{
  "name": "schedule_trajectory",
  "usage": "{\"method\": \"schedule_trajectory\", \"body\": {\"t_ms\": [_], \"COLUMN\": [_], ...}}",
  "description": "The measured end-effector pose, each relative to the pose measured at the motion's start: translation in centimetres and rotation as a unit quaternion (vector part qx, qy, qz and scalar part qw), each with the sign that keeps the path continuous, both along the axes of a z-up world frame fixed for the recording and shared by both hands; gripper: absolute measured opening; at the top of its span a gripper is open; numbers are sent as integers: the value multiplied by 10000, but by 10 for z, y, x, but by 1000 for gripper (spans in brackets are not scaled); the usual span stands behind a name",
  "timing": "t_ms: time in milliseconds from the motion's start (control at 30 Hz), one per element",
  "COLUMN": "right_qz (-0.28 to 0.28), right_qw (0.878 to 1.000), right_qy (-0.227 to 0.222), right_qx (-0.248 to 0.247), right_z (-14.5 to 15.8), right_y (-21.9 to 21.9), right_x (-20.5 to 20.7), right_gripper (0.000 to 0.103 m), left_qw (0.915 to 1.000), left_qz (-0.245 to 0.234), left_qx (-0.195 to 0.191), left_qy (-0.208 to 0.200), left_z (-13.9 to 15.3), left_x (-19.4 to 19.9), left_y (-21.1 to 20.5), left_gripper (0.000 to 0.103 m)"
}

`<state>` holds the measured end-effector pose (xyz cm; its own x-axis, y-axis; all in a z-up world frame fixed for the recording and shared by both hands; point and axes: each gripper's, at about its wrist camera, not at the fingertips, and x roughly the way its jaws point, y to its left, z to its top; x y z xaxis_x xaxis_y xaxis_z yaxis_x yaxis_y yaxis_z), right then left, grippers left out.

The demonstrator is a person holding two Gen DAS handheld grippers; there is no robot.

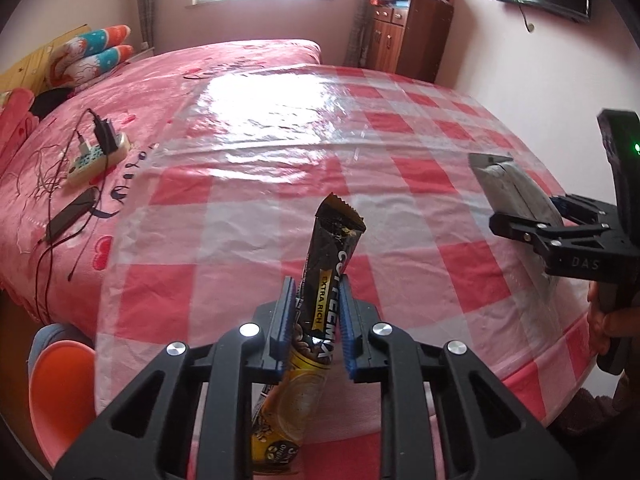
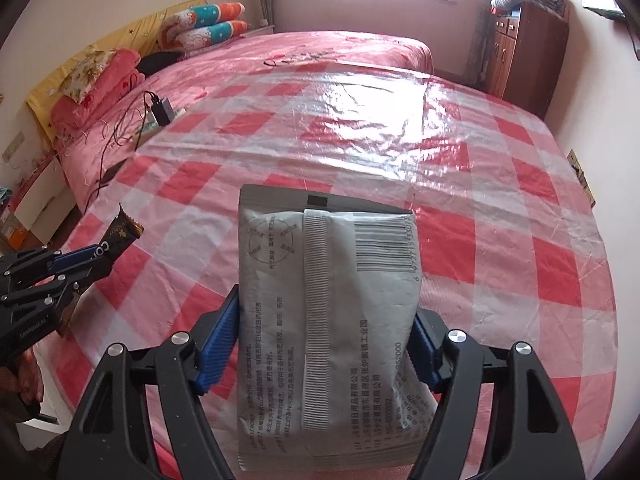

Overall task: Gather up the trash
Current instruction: 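Lift the Coffeemix stick and white packet off the table with both tools, then carry the stick and packet over the orange bucket and release both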

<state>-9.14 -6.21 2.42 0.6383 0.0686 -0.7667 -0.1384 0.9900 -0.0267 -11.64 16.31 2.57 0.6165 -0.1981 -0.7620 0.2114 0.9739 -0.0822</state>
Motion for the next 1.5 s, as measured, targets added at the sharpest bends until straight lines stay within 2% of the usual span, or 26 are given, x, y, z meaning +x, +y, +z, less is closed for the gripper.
{"method": "schedule_trajectory", "body": {"t_ms": [333, 800, 1133, 1500], "right_qz": [435, 1354, 2140, 2940], "right_qw": [9989, 9901, 9759, 9531], "right_qy": [-102, -150, 62, 471], "right_qx": [150, 323, 427, 538], "right_z": [25, 43, 40, 25], "right_y": [35, 115, 184, 266], "right_x": [0, -3, -6, -8], "right_gripper": [73, 73, 73, 73], "left_qw": [9979, 9892, 9799, 9652], "left_qz": [586, 1409, 1978, 2613], "left_qx": [-37, 63, 154, 8], "left_qy": [-267, -398, -188, 77], "left_z": [21, 32, 17, -5], "left_x": [-9, -41, -71, -106], "left_y": [41, 112, 162, 217], "left_gripper": [22, 22, 22, 22]}}
